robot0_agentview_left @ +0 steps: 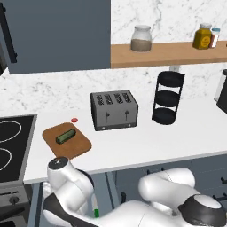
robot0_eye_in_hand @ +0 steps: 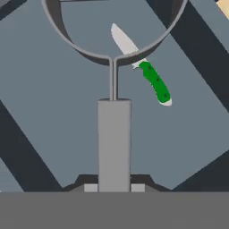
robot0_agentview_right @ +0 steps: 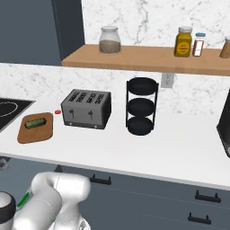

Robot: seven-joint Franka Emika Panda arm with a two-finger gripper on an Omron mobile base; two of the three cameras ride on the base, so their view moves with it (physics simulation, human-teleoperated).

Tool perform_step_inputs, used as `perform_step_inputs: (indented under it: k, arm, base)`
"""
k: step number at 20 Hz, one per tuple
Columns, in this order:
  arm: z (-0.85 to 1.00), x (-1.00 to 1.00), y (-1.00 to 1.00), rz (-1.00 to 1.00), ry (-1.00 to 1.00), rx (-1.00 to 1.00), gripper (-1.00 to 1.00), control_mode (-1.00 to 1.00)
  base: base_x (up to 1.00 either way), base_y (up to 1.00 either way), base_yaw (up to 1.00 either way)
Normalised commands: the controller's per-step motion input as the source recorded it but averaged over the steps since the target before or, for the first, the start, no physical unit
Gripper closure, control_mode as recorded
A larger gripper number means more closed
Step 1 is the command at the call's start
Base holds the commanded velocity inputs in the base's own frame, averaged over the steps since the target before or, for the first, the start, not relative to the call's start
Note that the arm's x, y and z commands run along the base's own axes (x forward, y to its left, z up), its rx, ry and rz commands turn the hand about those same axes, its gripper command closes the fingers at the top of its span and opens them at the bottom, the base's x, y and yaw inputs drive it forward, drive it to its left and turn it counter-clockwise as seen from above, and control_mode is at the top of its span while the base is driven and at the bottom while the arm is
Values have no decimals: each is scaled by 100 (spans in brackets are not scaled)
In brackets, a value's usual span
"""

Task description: Place the appropriate cutting tool for cutting the cucumber skin on the cutting board.

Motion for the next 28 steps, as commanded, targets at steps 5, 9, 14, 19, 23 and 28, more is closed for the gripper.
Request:
perform_step_inputs:
  k: [5,9,14,19,23,28]
  arm:
    - [100,26,1,-11,-12,-13,100,-100]
    - [95,64,3,-10,-3,-11,100,-100]
    - [48,97,5,-7,1,-4,100,-100]
    - [2,99,8,-4,5,0,100,-100]
    - [-2,97,0,0,11,0,100,-100]
    - [-31,83,1,0,9,0,100,-100]
  base:
    - [0,0,0]
    - [0,0,0]
    - [0,0,0]
    - [0,0,0]
    - [0,0,0]
    - [0,0,0]
